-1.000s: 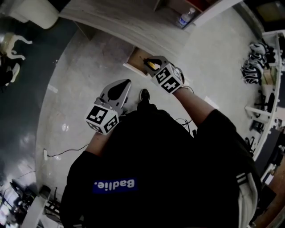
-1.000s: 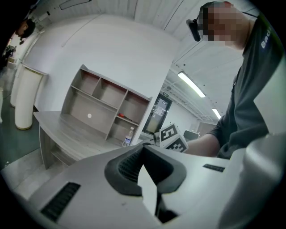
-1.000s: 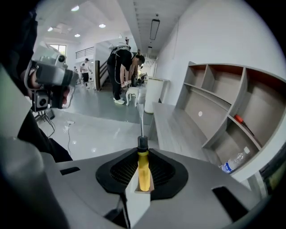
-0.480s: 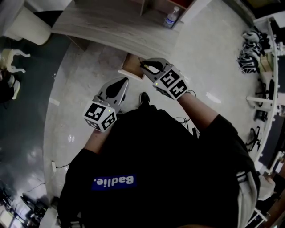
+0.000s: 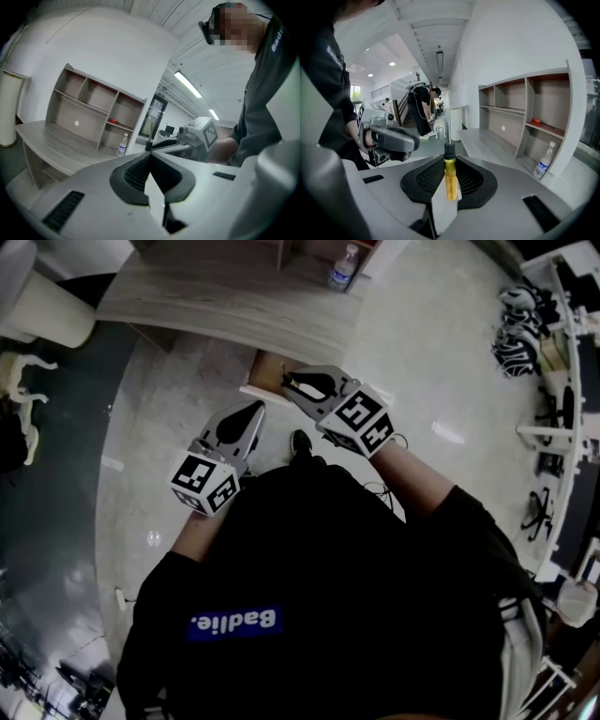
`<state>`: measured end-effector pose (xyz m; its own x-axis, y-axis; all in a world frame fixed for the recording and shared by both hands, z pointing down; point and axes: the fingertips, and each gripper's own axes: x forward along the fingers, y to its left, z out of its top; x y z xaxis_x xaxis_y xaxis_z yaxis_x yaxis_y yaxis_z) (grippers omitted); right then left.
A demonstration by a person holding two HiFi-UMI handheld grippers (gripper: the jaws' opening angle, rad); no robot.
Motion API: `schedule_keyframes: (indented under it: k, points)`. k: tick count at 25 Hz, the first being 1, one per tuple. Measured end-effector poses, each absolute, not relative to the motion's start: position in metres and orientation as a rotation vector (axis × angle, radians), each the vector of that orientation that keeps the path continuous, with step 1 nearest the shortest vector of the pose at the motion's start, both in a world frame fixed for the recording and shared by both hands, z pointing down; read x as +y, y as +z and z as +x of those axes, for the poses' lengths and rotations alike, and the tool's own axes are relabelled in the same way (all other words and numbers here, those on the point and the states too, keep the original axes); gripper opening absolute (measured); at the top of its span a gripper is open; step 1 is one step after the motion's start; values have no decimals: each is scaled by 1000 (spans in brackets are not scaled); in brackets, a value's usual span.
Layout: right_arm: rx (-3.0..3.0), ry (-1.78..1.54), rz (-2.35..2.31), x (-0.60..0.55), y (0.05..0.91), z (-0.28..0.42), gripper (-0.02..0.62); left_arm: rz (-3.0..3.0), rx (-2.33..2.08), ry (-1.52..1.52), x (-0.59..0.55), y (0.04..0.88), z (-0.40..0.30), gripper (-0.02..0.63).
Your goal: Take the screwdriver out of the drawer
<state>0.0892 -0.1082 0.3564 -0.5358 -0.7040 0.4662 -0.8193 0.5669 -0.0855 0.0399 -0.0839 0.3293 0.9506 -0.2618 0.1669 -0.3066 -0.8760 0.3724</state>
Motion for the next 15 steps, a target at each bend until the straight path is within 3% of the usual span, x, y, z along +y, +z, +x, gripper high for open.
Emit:
schedule_keyframes:
  k: [15]
  points:
    - [-2571,390,1182,-87,324,60,97,2705,-436,136,-68,323,31,2]
